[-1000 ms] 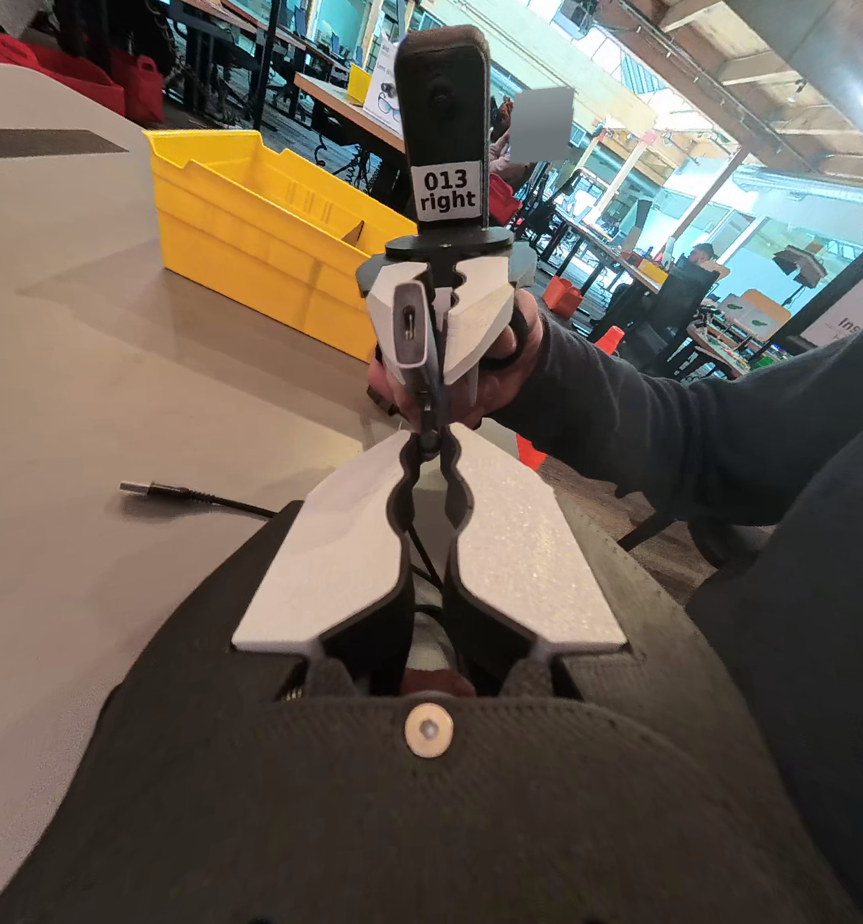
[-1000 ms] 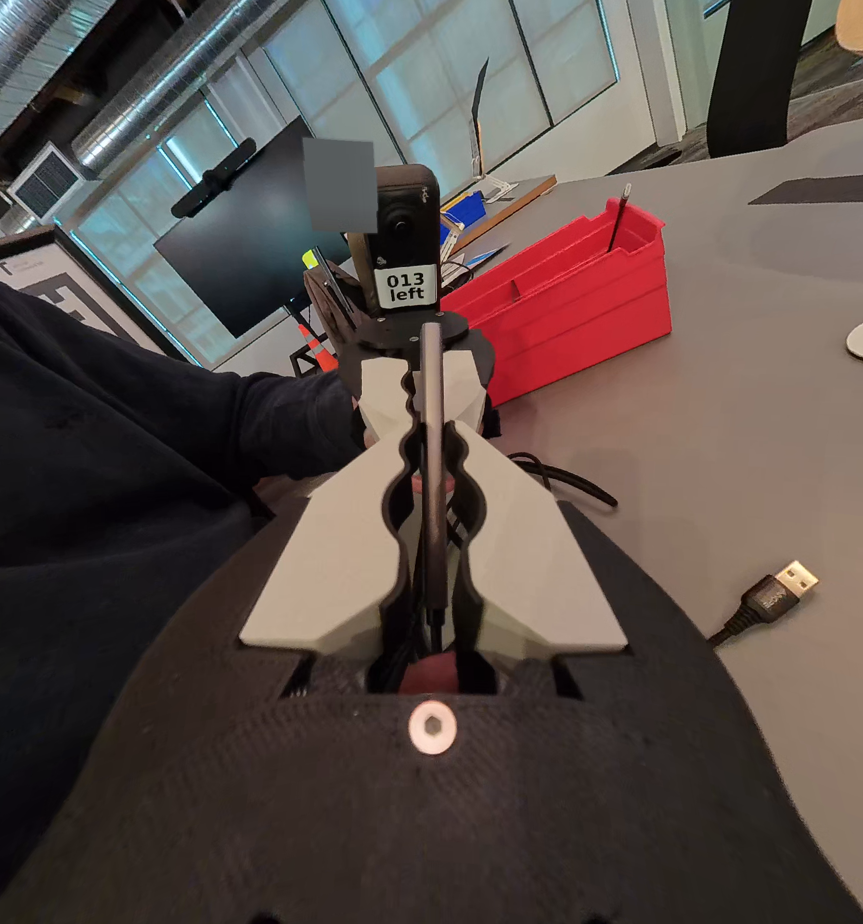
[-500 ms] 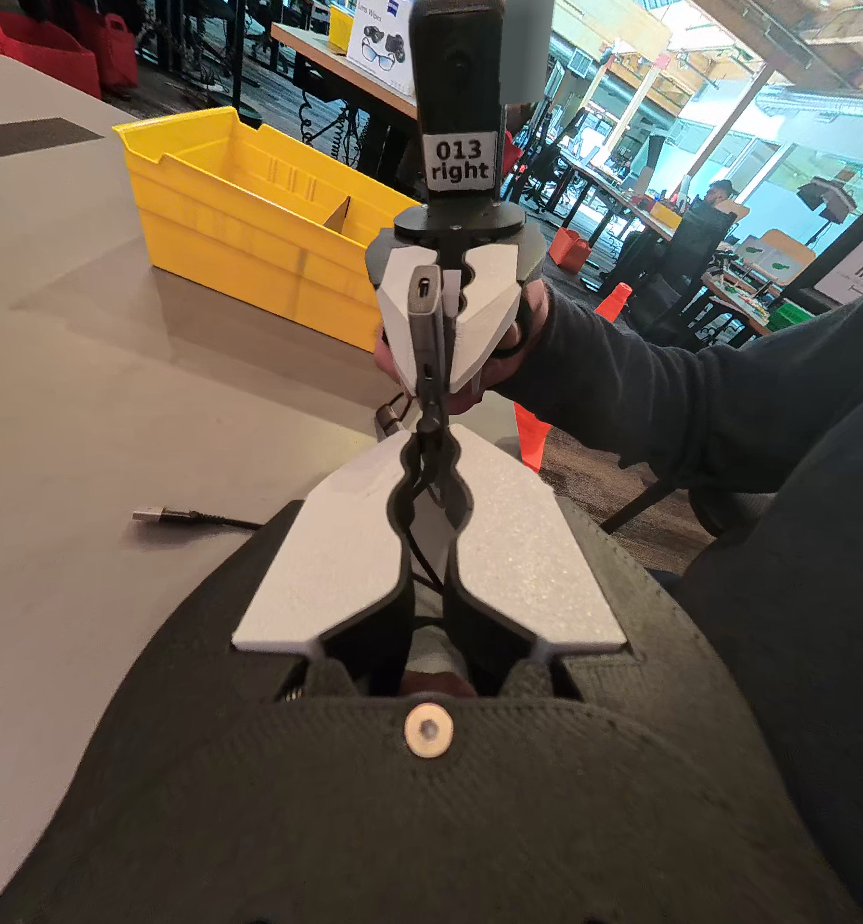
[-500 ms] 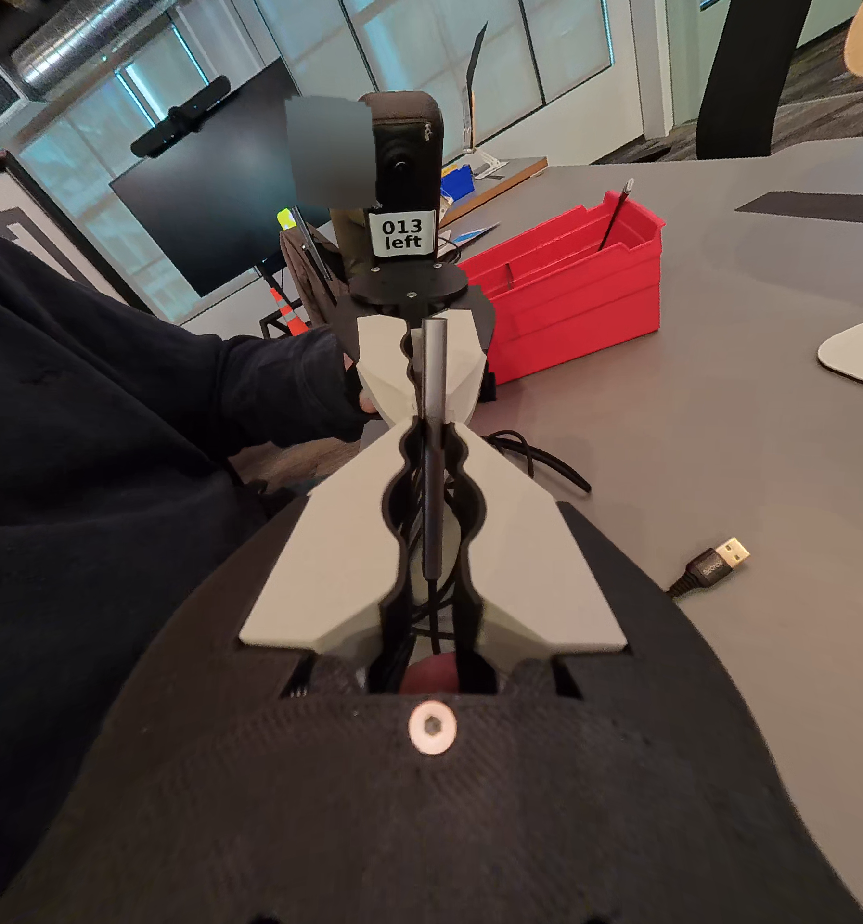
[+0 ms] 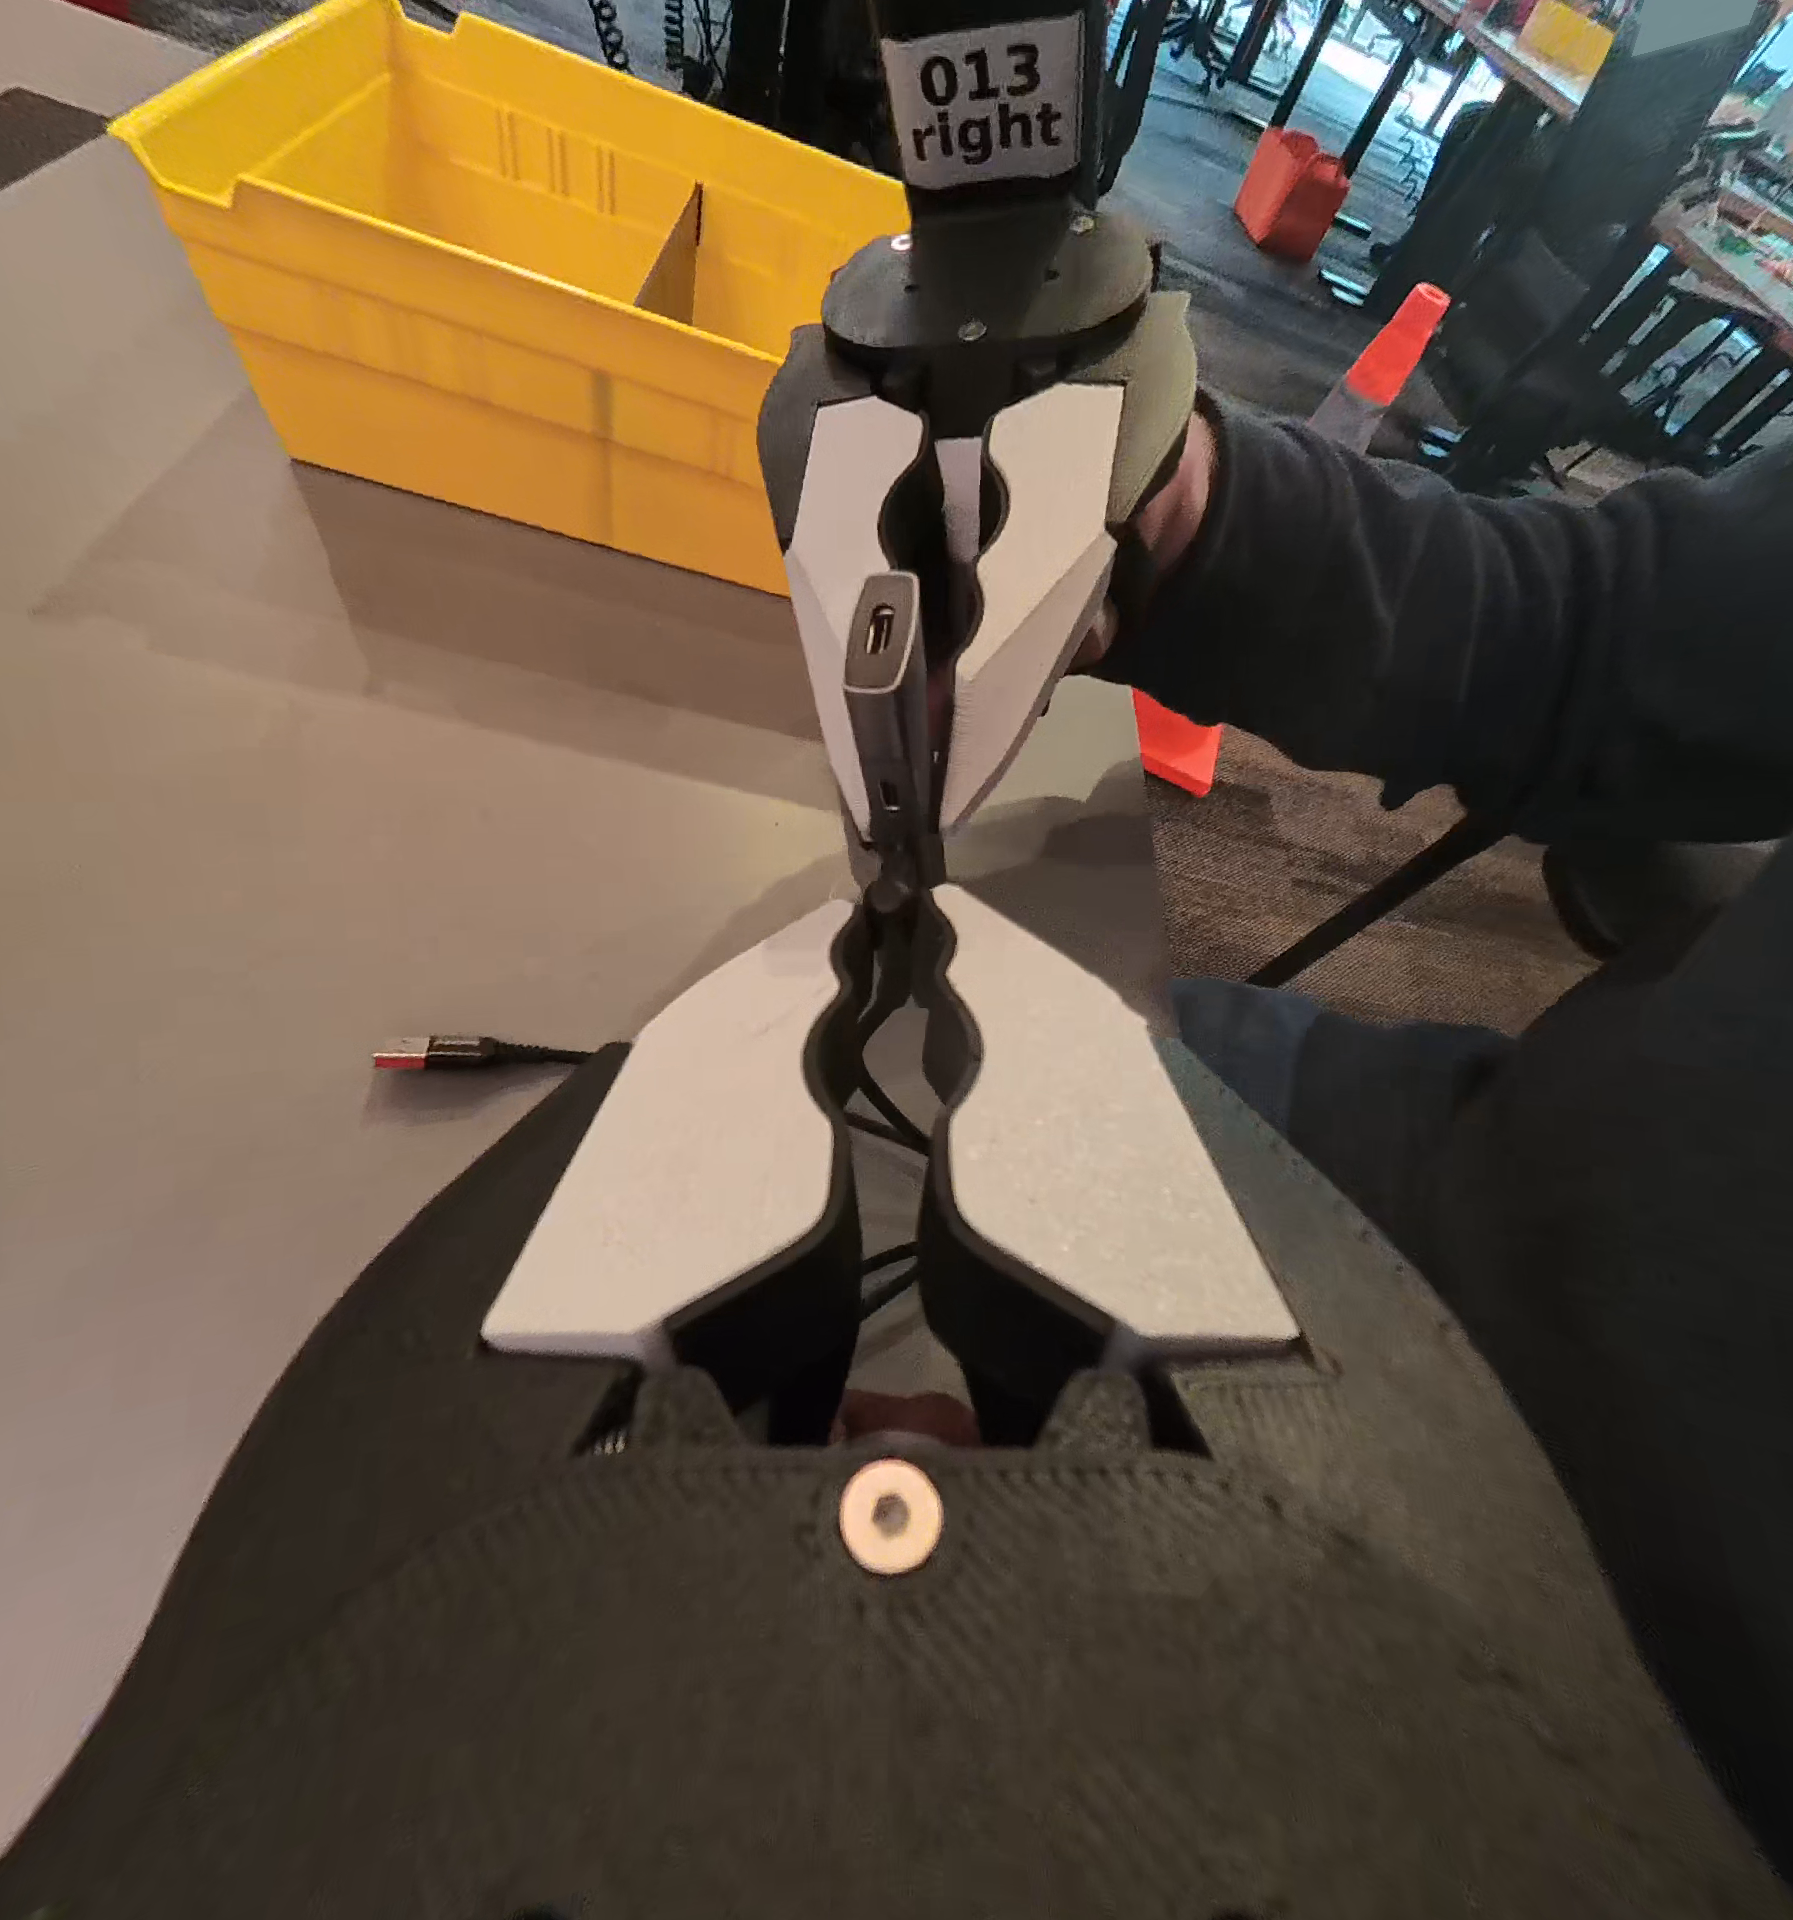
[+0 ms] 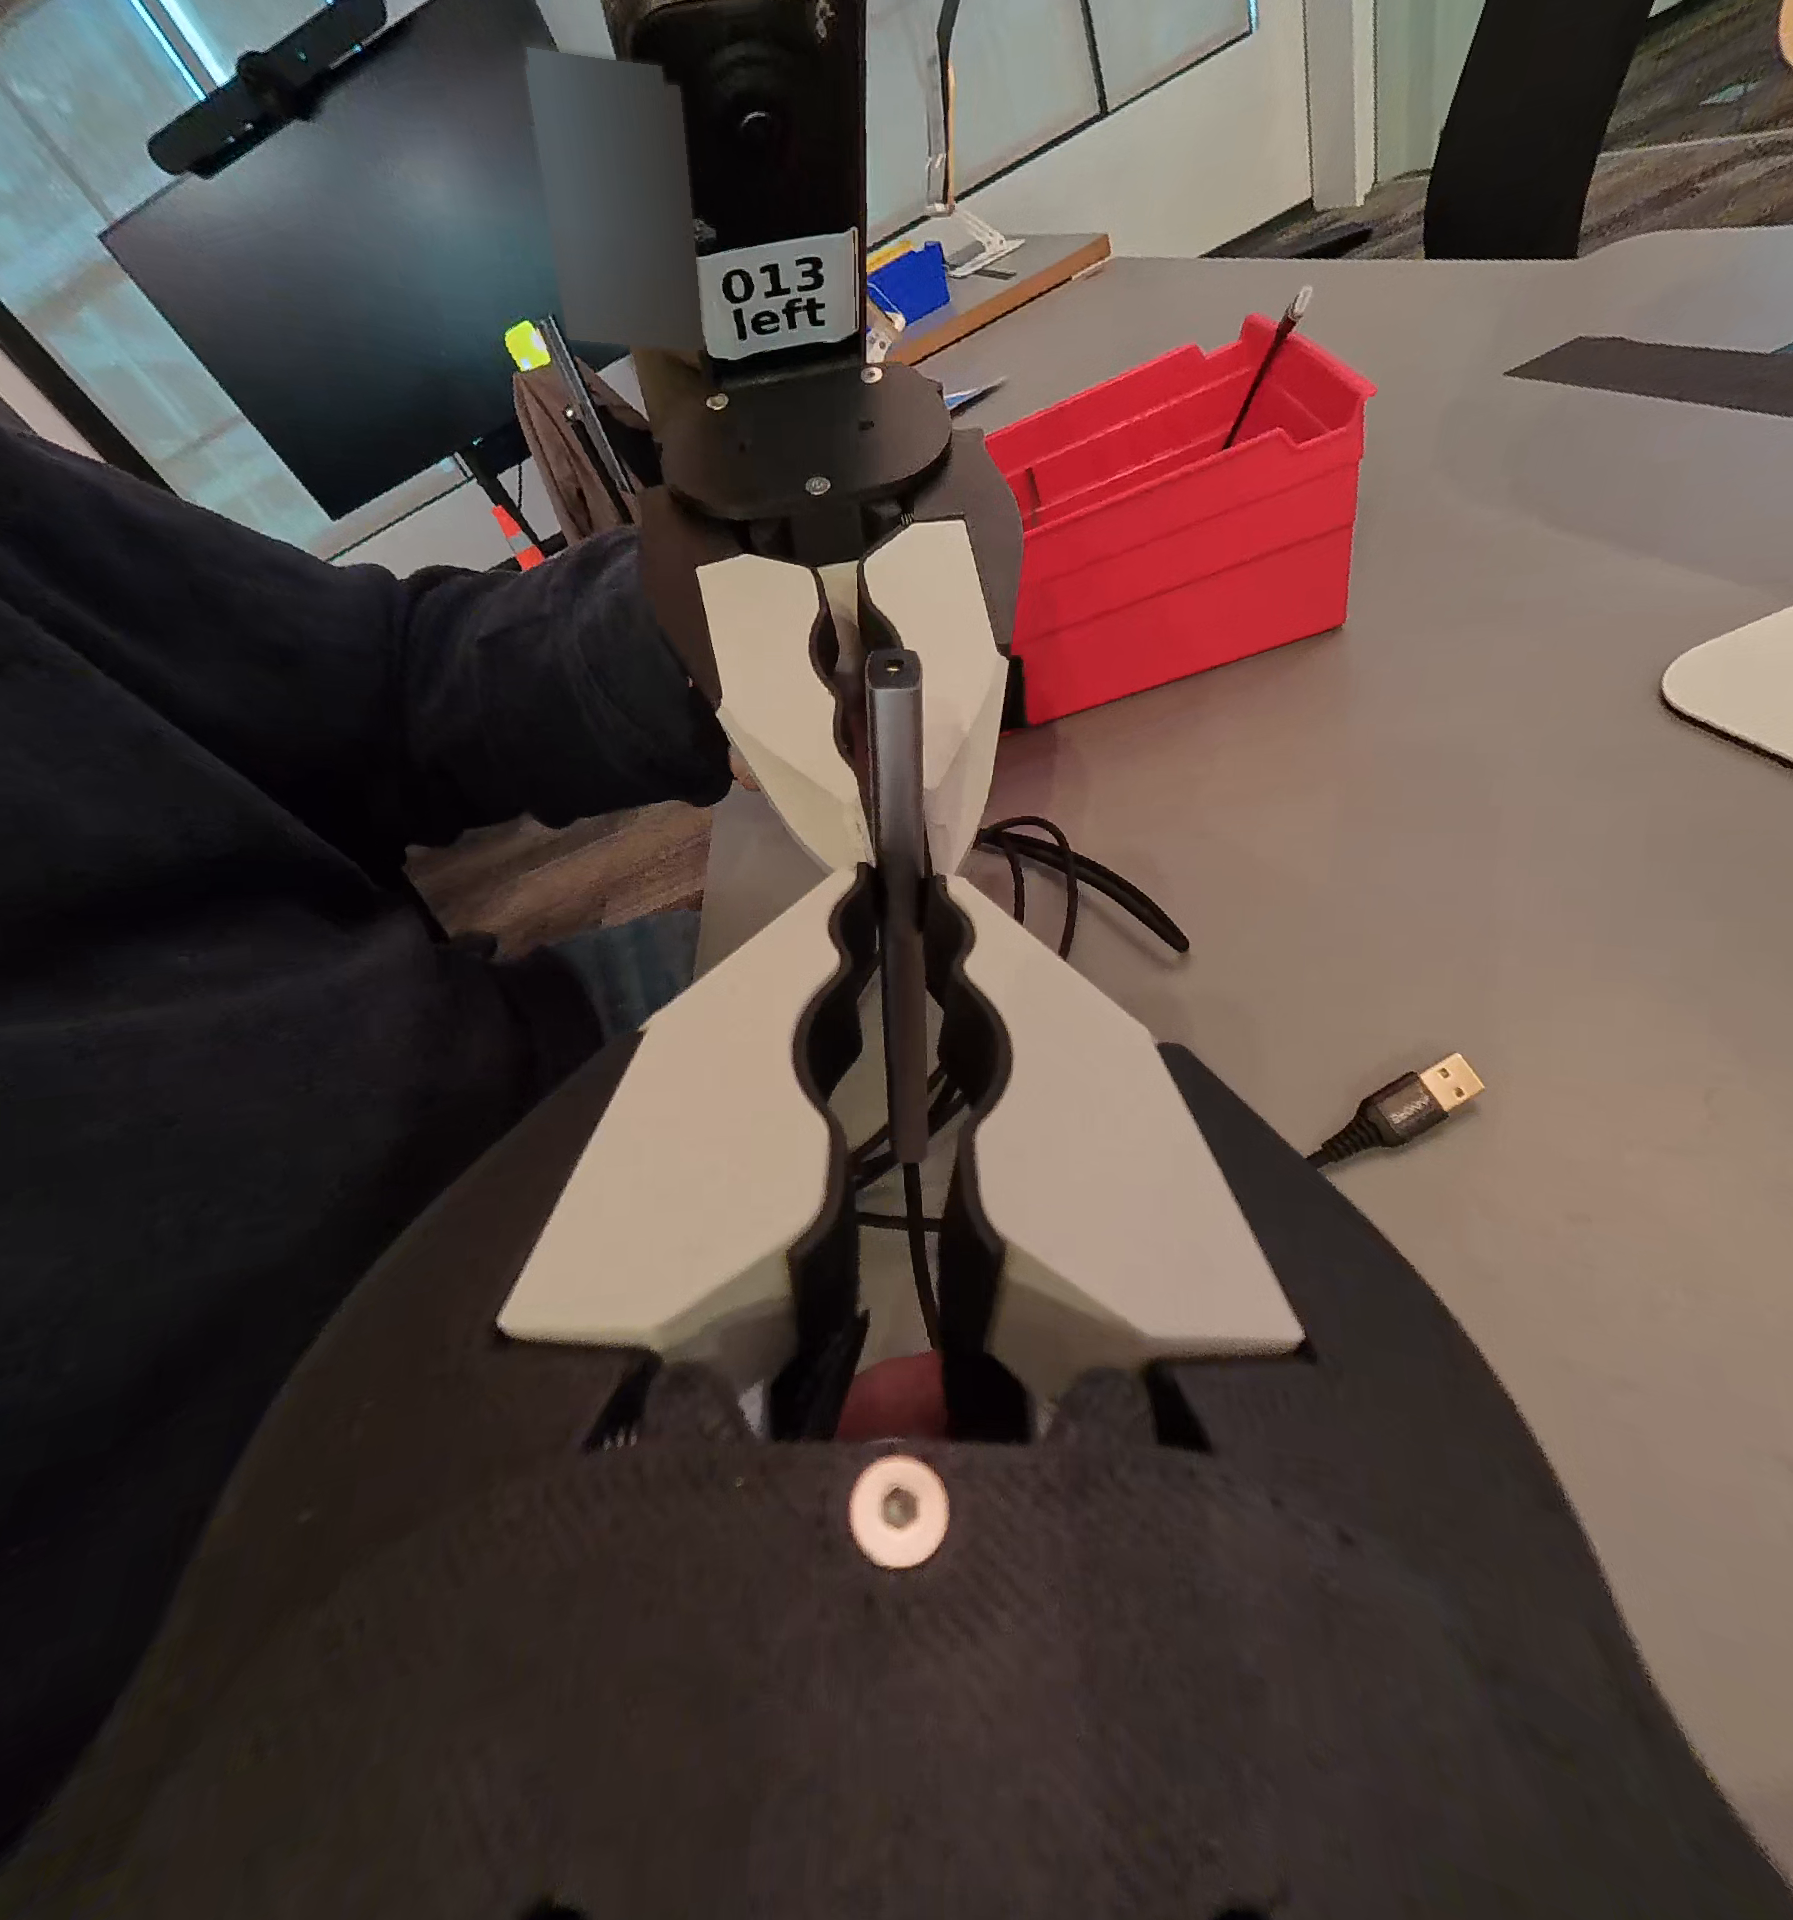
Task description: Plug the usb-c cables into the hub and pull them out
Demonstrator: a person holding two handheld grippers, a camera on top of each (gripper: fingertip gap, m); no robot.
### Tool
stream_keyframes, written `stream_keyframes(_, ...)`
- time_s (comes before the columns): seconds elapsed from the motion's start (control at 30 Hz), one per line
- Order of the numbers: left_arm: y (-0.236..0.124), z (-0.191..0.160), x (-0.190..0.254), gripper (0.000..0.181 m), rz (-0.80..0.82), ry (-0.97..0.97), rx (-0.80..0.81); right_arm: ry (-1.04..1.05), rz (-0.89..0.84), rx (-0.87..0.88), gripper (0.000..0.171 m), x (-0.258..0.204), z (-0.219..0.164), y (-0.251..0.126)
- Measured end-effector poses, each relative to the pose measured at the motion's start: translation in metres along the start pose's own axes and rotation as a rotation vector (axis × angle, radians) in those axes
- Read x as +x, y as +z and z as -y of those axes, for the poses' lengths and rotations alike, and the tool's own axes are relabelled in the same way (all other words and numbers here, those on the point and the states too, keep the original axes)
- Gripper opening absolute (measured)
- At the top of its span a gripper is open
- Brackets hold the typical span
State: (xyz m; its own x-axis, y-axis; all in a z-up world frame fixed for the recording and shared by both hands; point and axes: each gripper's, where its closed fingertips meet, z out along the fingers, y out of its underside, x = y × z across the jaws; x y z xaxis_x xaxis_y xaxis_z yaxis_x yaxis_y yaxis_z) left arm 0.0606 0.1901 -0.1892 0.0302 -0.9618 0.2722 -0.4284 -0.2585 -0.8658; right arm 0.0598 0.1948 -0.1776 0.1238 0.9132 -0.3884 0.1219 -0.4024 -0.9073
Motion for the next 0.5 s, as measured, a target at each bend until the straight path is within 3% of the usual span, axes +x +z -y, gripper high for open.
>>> stream_keyframes(0.27, -0.005, 0.007, -0.003, 0.007, 0.020, 0.002, 0.049, 0.004, -0.007, 0.083, 0.007, 0.001, 0.013, 0.001)
stream_keyframes(0.5, -0.006, -0.004, -0.007, 0.013, 0.062, -0.002, 0.027, -0.048, -0.086, -0.006, 0.006, 0.007, 0.007, 0.003)
